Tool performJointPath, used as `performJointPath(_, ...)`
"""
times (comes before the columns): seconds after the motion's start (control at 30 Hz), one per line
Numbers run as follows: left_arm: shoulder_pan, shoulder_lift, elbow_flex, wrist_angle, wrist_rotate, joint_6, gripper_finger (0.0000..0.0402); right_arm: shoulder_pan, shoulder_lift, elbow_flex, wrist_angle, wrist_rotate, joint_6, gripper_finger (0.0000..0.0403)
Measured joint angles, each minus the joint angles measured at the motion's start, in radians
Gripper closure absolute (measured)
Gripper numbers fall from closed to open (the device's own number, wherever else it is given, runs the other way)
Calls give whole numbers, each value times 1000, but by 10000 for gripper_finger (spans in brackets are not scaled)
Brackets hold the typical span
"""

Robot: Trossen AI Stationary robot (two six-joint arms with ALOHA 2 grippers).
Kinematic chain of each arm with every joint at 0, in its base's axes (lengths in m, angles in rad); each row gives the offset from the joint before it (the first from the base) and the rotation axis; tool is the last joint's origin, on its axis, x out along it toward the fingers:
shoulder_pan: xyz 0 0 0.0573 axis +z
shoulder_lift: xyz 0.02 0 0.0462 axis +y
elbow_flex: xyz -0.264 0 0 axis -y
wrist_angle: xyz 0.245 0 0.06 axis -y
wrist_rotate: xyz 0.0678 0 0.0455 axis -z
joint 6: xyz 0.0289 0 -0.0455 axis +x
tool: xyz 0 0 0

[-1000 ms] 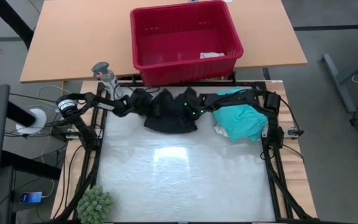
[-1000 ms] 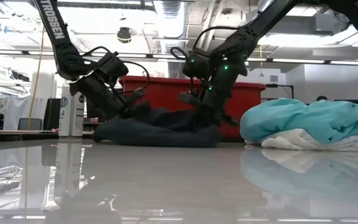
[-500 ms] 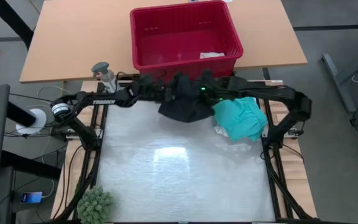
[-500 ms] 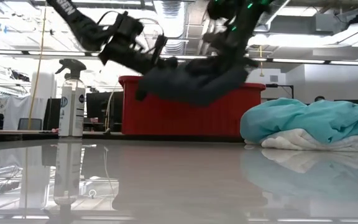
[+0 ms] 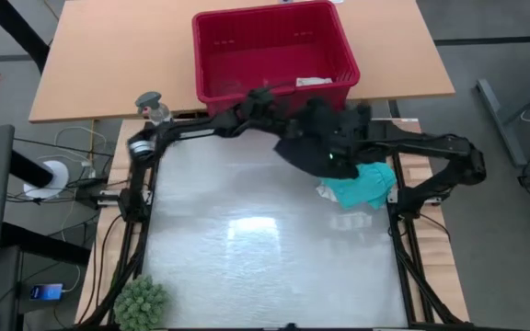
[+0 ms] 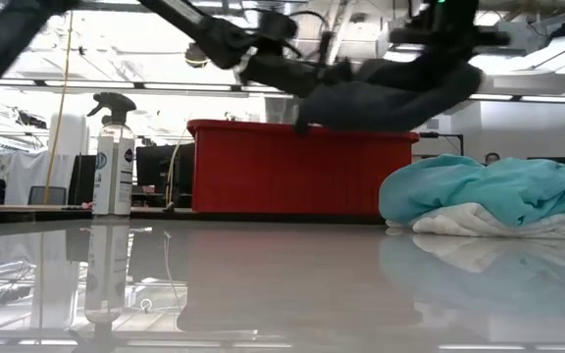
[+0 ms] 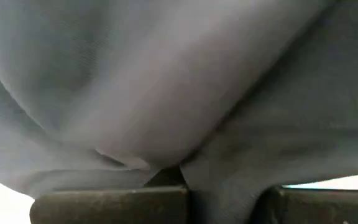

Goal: Fold Laundry from Bin
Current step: Stack the black shorts on top of the light blue shorts

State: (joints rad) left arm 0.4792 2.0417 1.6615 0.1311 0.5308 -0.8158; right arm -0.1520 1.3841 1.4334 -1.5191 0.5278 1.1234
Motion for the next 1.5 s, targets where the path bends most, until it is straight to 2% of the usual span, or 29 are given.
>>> performJointPath(0.03, -5, 47, 72, -22, 32, -1, 386, 15, 2, 0, -47, 5, 51, 362)
performJointPath(0.13, -20, 187, 296, -116, 106, -4, 386, 63, -18, -39, -40, 11, 140, 362)
performJointPath(0.33, -32, 434, 697, -370, 154, 45, 386, 124, -94, -220, -49, -20, 401, 362)
performJointPath(0.43, -32, 450, 643, -227, 163, -50, 386, 161, -172, -333, -51, -25, 542, 362)
performJointPath(0.57, -30, 483, 642, -222, 160, -78, 386, 192, -254, -435, -41, -32, 659, 362)
performJointPath(0.7, -51, 484, 641, -243, 0, 41, 385, 198, -288, -492, -30, -48, 713, 362)
performJointPath(0.8, -63, 484, 641, -168, -57, 32, 371, 198, -284, -521, -27, -55, 727, 362)
performJointPath(0.87, -70, 484, 641, -121, -93, 31, 352, 197, -273, -525, -27, -55, 730, 342)
performJointPath(0.97, -83, 482, 641, -111, -146, 121, 318, 188, -263, -526, -30, -77, 731, 283)
performJointPath(1.1, -88, 482, 641, -118, -152, 180, 269, 170, -259, -526, -36, -120, 725, 205)
performJointPath(1.2, -85, 481, 642, -120, -168, 251, 233, 169, -260, -526, -37, -121, 712, 166)
performJointPath(1.3, -61, 481, 654, -128, -145, 268, 202, 169, -260, -526, -55, -121, 712, 151)
performJointPath(1.5, 7, 461, 696, -193, -105, 296, 154, 169, -280, -526, -53, -116, 708, 150)
